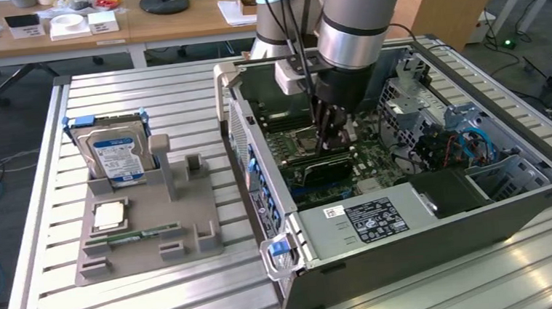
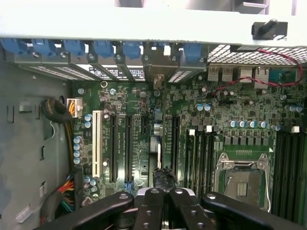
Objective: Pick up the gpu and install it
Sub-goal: 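Press down on the gpu until it lock into place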
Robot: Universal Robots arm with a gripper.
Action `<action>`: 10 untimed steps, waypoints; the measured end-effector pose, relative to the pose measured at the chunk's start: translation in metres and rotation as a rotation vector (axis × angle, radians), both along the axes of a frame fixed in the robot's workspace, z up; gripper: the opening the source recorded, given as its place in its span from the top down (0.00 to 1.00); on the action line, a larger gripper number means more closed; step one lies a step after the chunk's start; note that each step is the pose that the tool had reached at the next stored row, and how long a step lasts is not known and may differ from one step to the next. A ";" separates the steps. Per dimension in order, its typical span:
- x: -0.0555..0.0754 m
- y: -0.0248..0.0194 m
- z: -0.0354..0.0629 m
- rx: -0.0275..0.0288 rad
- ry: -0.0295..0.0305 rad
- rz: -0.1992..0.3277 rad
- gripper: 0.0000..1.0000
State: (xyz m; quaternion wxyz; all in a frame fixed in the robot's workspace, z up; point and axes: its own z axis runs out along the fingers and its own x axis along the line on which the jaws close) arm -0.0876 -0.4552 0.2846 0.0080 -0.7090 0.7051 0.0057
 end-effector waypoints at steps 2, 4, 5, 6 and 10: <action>0.000 0.0000 -0.0031 0.0000 0.0000 0.000 0.89; 0.000 0.0000 -0.0048 -0.0001 0.0001 0.000 0.89; 0.000 0.0000 -0.0051 -0.0002 0.0001 0.000 0.89; 0.000 0.0000 -0.0051 -0.0004 0.0002 0.000 0.89; 0.000 0.0000 -0.0081 -0.0001 0.0000 0.000 0.89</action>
